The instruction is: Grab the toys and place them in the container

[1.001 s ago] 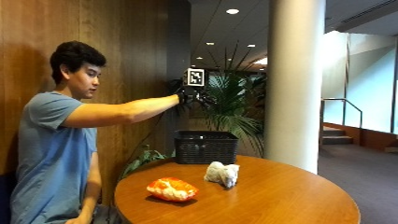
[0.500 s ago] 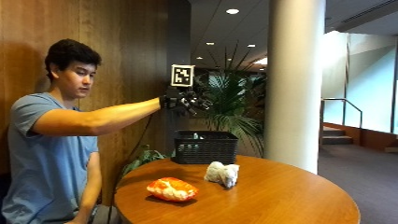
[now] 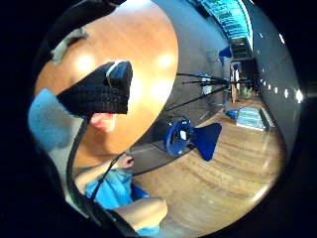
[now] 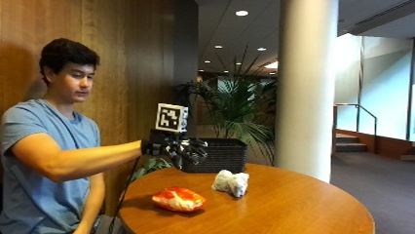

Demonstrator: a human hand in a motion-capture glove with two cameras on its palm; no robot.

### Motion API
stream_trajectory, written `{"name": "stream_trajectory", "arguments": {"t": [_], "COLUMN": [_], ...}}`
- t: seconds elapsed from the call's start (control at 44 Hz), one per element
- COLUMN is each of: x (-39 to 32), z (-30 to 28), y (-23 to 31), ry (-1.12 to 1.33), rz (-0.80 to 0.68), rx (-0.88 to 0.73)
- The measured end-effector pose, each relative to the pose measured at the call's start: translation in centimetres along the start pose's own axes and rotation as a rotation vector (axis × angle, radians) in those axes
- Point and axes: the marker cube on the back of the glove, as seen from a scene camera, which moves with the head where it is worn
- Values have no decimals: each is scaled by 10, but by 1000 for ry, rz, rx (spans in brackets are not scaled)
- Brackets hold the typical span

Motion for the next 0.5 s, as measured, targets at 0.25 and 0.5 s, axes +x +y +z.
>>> {"name": "stream_trajectory", "arguments": {"t": [0.25, 0.5], "x": [21, 22], "z": [83, 136], "y": [-5, -12], "ry": [-30, -104], "rz": [25, 9], "rx": [-90, -122]}}
